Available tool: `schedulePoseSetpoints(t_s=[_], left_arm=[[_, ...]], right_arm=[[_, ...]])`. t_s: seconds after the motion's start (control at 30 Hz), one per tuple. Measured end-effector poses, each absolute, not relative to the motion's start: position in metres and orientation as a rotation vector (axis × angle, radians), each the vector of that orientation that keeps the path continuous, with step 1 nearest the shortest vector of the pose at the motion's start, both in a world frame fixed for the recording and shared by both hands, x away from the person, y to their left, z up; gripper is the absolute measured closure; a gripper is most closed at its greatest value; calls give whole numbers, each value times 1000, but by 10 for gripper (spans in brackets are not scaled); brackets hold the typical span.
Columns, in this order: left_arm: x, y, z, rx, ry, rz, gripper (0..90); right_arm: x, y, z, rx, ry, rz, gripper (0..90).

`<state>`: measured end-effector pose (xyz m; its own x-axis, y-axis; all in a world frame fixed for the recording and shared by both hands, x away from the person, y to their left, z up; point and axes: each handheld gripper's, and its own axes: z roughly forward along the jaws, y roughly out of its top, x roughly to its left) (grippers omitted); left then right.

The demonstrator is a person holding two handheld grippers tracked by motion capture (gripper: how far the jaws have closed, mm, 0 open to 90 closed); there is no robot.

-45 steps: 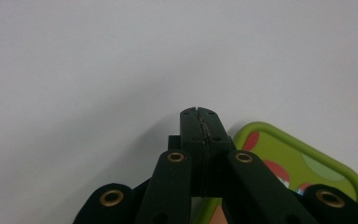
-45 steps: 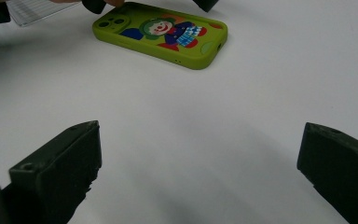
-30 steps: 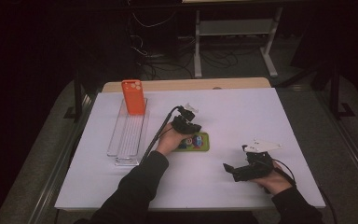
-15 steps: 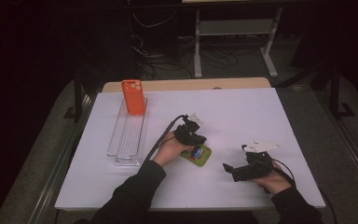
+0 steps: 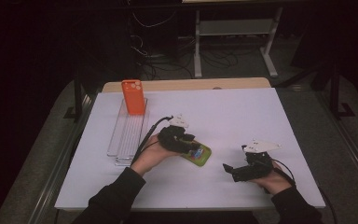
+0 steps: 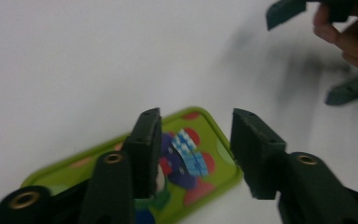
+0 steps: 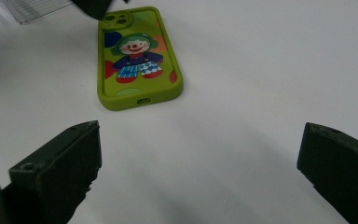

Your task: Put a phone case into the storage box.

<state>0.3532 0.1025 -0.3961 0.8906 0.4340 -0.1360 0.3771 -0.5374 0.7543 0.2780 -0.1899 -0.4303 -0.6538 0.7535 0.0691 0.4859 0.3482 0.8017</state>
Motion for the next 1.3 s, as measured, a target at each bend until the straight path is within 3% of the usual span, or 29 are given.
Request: schedulePoseSetpoints(t_s=[0.13,0.53,0.7,1.3], left_arm=[[337,119,-397,2193,583,120,360],[305,159,-404,2147,605,163,160],[300,163,-407,2136,599,152,12],[296,159,-405,2123,566,167,0]], right_arm=[[279,-190,-431,1090,2304,1199,0],[280,-190,-431,1107,2312,1187,0],[281,-191,-430,1125,2327,1190,0],[296,-165,-410,1070,2491,1102,0]])
